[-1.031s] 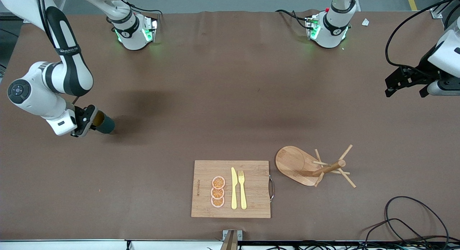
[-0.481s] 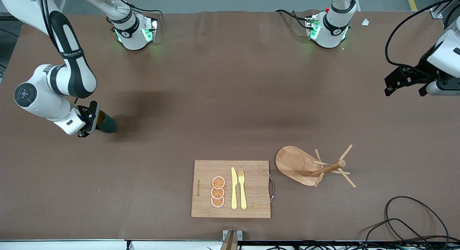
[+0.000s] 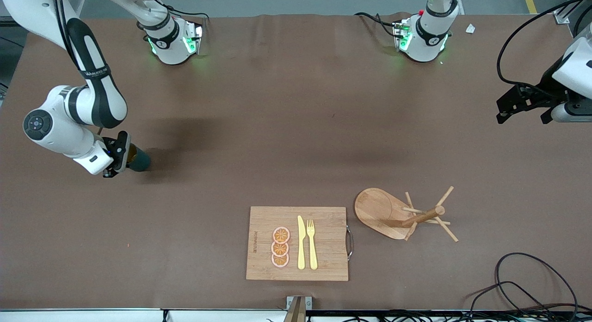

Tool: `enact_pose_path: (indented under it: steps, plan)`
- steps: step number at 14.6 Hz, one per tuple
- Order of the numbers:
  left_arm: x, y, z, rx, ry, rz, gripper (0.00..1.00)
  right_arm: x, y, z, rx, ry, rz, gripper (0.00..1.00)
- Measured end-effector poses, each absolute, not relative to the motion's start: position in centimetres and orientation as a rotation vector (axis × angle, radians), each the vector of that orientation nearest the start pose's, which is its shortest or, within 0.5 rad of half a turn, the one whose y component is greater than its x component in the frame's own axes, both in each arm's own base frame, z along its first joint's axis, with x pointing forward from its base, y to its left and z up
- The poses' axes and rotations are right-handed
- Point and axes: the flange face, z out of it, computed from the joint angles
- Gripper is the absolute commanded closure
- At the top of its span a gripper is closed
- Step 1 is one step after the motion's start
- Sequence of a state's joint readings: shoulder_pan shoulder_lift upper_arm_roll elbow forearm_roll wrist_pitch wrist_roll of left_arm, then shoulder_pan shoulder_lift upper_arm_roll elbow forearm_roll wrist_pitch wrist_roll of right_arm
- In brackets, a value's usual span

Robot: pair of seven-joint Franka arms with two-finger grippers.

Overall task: Transfer cup from left to right arm and place
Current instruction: 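Lower the mug onto the table and open the right gripper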

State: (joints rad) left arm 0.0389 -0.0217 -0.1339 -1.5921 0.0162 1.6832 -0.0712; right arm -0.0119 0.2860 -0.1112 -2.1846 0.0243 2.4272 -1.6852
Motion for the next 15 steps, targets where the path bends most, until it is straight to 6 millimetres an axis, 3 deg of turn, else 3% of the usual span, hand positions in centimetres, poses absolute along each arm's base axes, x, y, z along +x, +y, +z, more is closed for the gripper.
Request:
enact_pose_path:
  steps: [5,7,9,12,15]
  plan:
    - [55.7,-5.2,63.7,-3.127,0.039,-0.178,0.00,55.0,-7.2,25.3,-2.253,-2.147,0.068,0.00]
    - [55.7,-5.2,63.7,-3.127,0.038,-0.178,0.00,54.9,-7.2,25.7,-2.328,-2.007,0.119,0.00]
    - [55.7,-5.2,63.7,-3.127,0.038,-0.178,0.00,55.1,-7.2,27.5,-2.453,-1.821,0.151,0.00]
    - [55.7,-5.2,63.7,-3.127,0.038,-0.179,0.00,55.0,-7.0,31.7,-2.653,-1.531,0.149,0.00]
    - [55.7,-5.2,63.7,-3.127,0.038,-0.179,0.00,55.2,-6.5,35.4,-2.772,-1.351,0.109,0.00]
